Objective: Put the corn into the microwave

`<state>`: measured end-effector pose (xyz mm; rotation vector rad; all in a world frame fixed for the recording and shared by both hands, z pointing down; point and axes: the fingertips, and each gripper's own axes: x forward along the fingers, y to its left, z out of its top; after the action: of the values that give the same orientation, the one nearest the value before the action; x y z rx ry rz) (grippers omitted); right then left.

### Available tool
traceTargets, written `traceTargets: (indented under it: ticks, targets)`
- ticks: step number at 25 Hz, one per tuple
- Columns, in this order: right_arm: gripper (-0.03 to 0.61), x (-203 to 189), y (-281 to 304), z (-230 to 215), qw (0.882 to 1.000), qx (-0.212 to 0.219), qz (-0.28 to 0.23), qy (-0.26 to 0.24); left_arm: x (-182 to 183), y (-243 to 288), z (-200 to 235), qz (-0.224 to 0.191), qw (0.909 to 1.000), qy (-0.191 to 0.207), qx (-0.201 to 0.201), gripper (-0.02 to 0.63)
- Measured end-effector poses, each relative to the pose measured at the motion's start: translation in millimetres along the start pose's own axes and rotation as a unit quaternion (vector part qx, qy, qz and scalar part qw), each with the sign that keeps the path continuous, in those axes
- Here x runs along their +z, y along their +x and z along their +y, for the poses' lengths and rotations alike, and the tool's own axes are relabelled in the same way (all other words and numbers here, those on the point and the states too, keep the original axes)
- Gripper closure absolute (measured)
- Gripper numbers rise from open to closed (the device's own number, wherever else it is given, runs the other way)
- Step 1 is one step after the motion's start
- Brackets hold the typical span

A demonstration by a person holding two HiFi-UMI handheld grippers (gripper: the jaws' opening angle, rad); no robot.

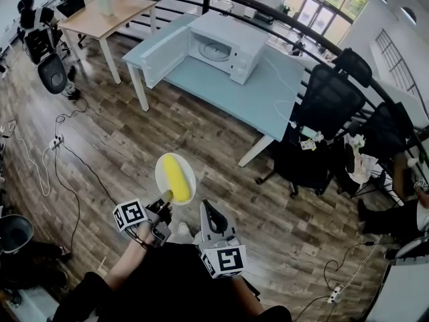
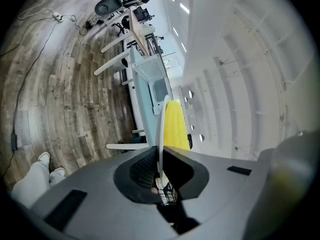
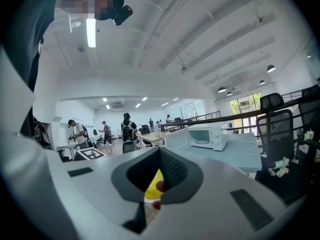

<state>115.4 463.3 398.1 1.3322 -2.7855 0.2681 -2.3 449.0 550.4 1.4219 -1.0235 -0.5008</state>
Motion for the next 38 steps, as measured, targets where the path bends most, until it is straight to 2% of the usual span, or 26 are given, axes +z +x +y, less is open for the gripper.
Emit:
traceTargets:
  ticks: [12, 26, 38]
  targets:
    - [0.569, 4.7, 22.5, 8.2, 1.0, -0.005, -0.01, 0.003, 21.7, 0.9, 1.3, 0.006, 1.0, 0.006, -0.004, 0.591]
    - [0.569, 4.8, 78.8, -23.8, 1.0, -0.004, -0.013, 0.012, 64.4, 45.9, 0.9, 0.006, 0.9999, 0.011, -0.004, 0.591]
    - [0.569, 12.6, 135.1, -58.7, 1.0, 0.003, -0.013, 0.016, 106.9, 88.6, 1.0, -0.004, 1.0, -0.001, 0.005, 0.589]
